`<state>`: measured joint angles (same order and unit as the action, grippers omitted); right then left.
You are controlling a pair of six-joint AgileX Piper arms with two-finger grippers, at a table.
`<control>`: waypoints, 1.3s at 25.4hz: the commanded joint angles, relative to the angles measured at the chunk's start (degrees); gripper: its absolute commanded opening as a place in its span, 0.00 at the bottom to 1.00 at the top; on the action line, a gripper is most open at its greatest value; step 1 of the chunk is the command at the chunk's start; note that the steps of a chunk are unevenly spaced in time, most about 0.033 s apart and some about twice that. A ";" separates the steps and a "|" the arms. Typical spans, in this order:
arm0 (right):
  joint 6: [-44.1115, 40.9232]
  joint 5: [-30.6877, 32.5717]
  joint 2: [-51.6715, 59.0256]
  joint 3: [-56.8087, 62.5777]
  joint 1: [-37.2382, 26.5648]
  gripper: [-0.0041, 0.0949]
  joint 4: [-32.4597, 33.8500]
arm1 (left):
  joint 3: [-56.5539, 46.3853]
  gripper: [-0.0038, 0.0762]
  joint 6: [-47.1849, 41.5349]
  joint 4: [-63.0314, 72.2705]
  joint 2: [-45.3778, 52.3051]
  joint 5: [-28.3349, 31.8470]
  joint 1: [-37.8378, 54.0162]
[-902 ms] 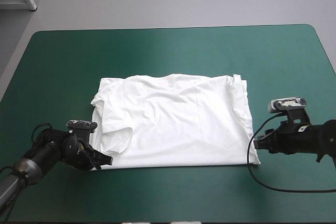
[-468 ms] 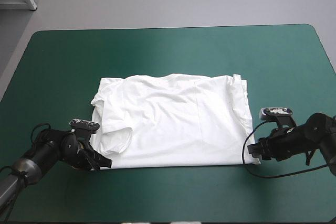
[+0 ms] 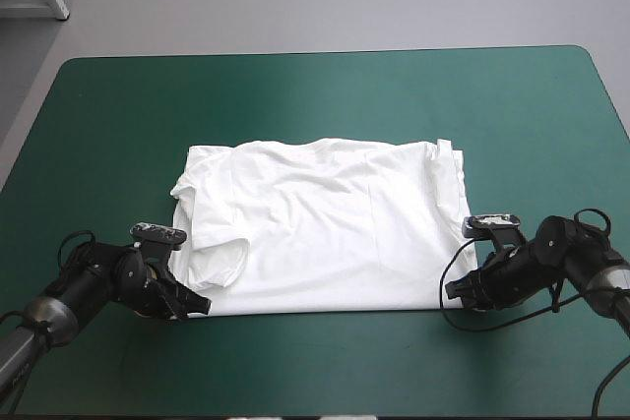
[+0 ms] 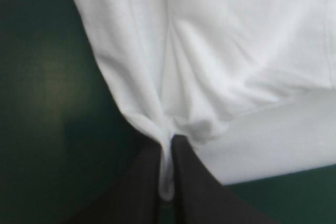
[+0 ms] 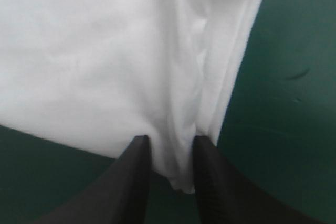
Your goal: Fold the cloth
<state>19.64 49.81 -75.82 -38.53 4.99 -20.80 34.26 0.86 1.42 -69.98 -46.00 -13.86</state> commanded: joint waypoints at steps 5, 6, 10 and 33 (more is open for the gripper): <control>1.30 -5.10 0.09 0.03 0.52 0.04 2.48 | 0.24 0.07 -0.01 1.36 -0.13 3.58 -0.10; 1.03 -5.42 0.79 0.03 0.52 0.04 2.76 | 0.24 0.07 -0.01 1.36 -0.13 3.89 -0.10; -0.21 -5.26 5.48 0.03 0.52 0.04 3.53 | 0.24 0.07 -0.12 1.36 0.64 4.22 -0.10; -8.50 9.09 31.91 -2.94 0.52 0.04 6.73 | 7.16 0.07 -1.69 -3.54 22.34 -13.39 -0.10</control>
<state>10.68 62.50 -43.43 -38.39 5.39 -14.18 37.47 -0.30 -0.35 -46.22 -63.03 -13.86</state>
